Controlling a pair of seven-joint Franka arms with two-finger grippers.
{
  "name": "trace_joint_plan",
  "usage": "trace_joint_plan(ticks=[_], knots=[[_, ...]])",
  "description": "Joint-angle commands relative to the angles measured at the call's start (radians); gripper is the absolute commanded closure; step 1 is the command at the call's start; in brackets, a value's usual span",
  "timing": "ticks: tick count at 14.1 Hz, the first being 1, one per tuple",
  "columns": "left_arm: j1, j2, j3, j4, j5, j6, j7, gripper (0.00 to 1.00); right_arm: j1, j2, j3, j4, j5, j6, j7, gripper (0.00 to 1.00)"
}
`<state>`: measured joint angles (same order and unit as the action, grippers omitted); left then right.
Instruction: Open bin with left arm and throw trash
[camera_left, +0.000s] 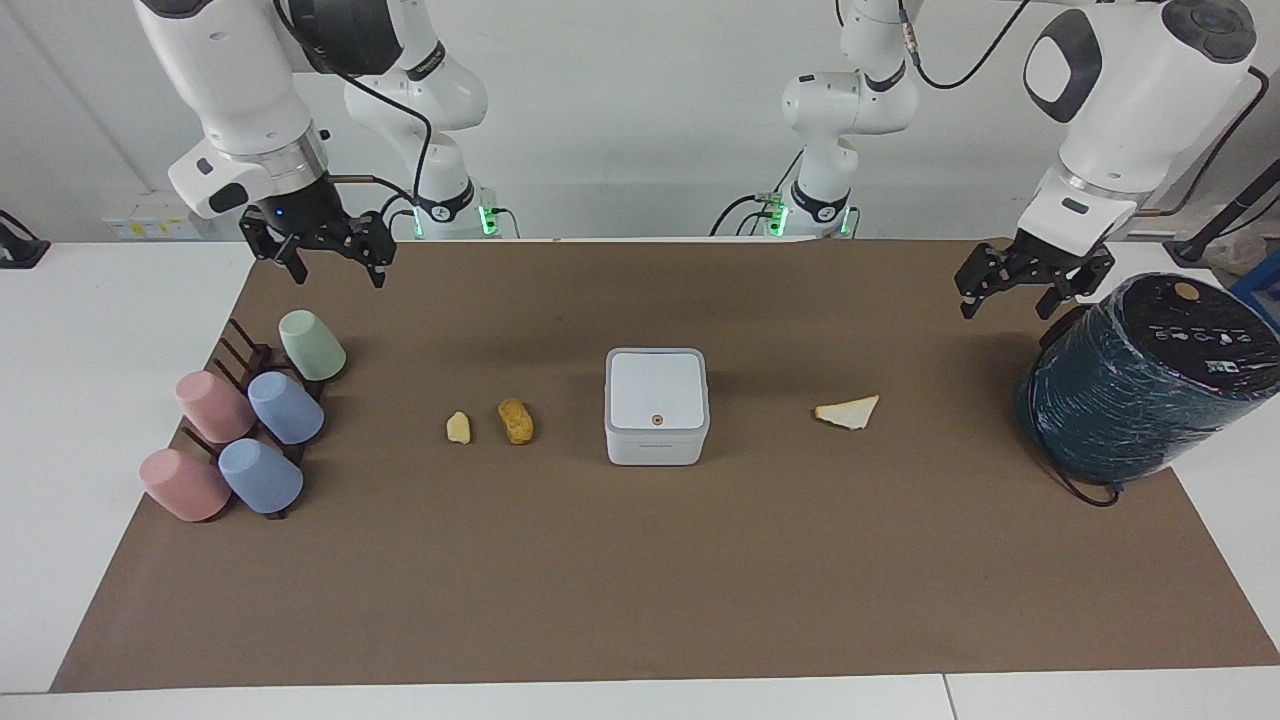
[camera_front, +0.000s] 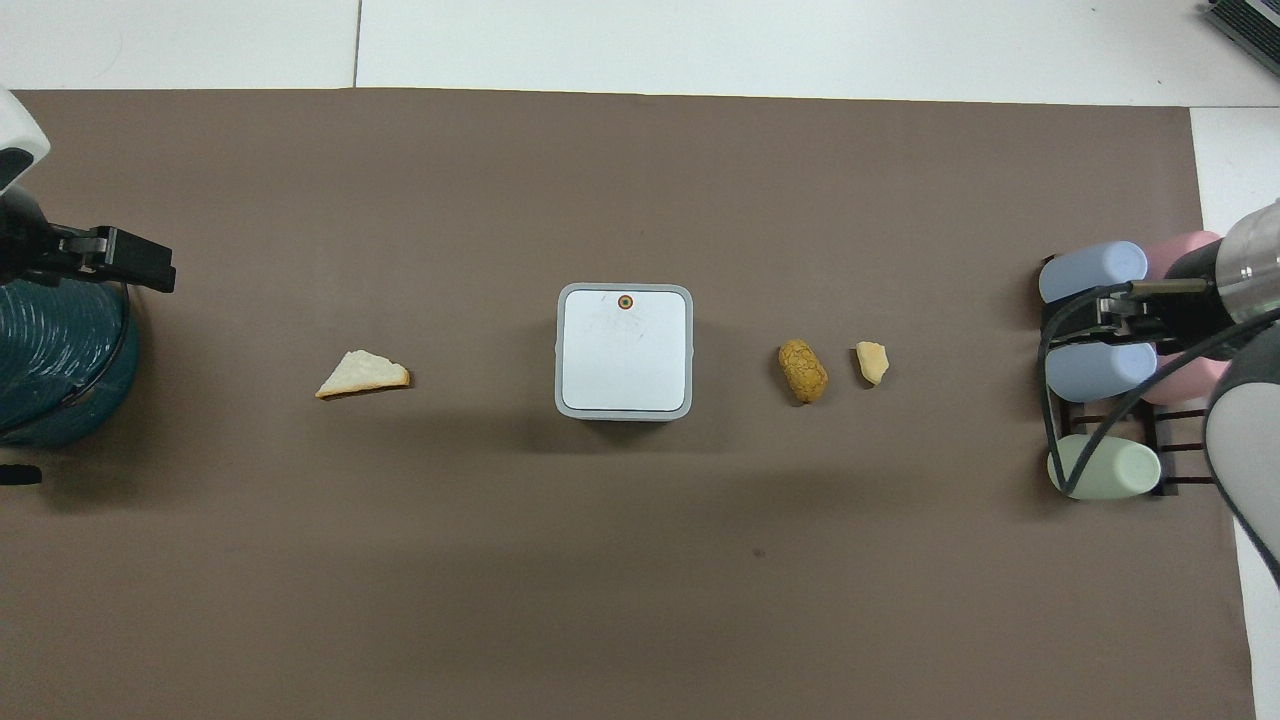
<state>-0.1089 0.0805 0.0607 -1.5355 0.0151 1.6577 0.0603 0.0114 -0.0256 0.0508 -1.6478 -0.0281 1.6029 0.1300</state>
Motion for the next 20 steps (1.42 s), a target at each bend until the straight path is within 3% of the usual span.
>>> trace_joint_plan(ticks=[1,17,20], knots=[[0.005,-0.031,-0.007,-0.032,0.022,-0.006,-0.004,0.00,-0.010,-0.010,0.006,-0.010,0.011,-0.008,0.002,0.00],[-0.009,-0.039,-0.009,-0.043,0.022,-0.027,-0.005,0.00,-0.011,-0.010,0.004,-0.010,0.011,-0.008,0.000,0.00],[-0.011,-0.048,-0.007,-0.064,0.023,-0.036,-0.008,0.54,-0.011,-0.010,0.004,-0.010,0.011,-0.008,0.000,0.00]])
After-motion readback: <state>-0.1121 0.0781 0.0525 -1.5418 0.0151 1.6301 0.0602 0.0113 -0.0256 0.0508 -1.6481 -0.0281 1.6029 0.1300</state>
